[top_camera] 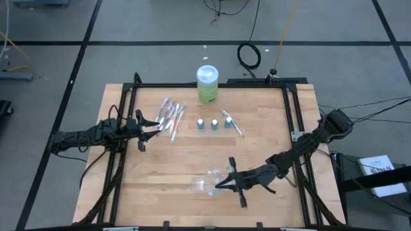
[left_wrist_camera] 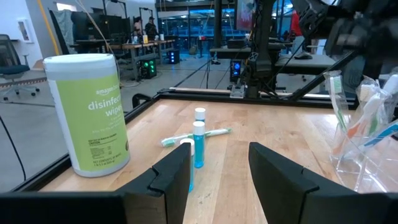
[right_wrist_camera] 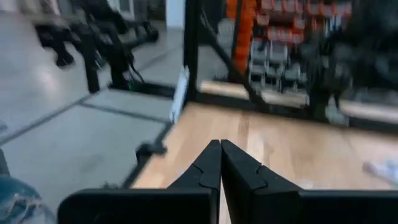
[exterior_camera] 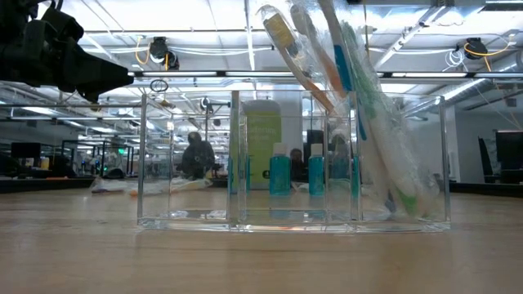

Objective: Pick & Place toothbrushing station
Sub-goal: Put the green toothbrush into the transparent organizer

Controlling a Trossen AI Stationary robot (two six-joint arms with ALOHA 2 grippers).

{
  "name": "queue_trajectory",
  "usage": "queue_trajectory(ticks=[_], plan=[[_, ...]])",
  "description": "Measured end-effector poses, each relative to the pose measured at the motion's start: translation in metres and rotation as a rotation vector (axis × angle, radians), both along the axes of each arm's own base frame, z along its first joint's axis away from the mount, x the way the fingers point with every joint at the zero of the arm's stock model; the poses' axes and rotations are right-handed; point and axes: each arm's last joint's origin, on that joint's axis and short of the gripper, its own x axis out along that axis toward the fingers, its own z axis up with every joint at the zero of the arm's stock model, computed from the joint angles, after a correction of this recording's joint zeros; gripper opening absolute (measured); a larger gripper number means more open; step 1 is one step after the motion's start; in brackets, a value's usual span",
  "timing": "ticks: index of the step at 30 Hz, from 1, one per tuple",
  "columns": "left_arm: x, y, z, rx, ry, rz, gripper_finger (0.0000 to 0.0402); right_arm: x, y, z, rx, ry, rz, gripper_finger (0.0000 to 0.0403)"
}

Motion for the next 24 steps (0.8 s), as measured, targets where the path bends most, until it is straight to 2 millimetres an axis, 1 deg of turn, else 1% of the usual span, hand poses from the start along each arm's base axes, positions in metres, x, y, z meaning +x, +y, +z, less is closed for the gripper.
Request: queue_trajectory(ticks=[2, 4, 7, 9, 11, 14, 18, 21, 24], plan=[[0.0, 0.0, 0.0, 0.0, 0.001, 0.0, 0.0166, -0.007, -0.001, 0.011, -0.027, -0.029, -0.023, 0.0], [0.0, 0.0, 0.0, 0.0, 0.0, 0.0, 0.0166, -0.017, -0.003, 0.021, -0.076, -0.032, -0.108, 0.0], [0.0, 0.0, 0.0, 0.0, 0.0, 0.0, 0.0166, -0.033, -0.013, 0.035, -0.16, -0.005, -0.33, 0.0], [0.0, 0.0, 0.0, 0.0, 0.0, 0.0, 0.0166, -0.043, -0.023, 0.039, -0.209, 0.038, -0.468, 0.0], [0.0, 0.0, 0.0, 0.0, 0.0, 0.0, 0.0166, -0.051, -0.034, 0.039, -0.221, 0.08, -0.577, 0.0], [0.0, 0.0, 0.0, 0.0, 0.0, 0.0, 0.0166, -0.059, -0.056, 0.028, -0.187, 0.133, -0.681, 0.0004], [0.0, 0.0, 0.0, 0.0, 0.0, 0.0, 0.0166, -0.068, -0.088, -0.002, -0.124, 0.19, -0.781, 0.0026], [0.0, 0.0, 0.0, 0.0, 0.0, 0.0, 0.0166, -0.073, -0.111, -0.026, -0.08, 0.263, -0.794, 0.0056], [0.0, 0.0, 0.0, 0.0, 0.0, 0.0, 0.0166, -0.074, -0.132, -0.046, -0.013, 0.34, -0.781, 0.01]])
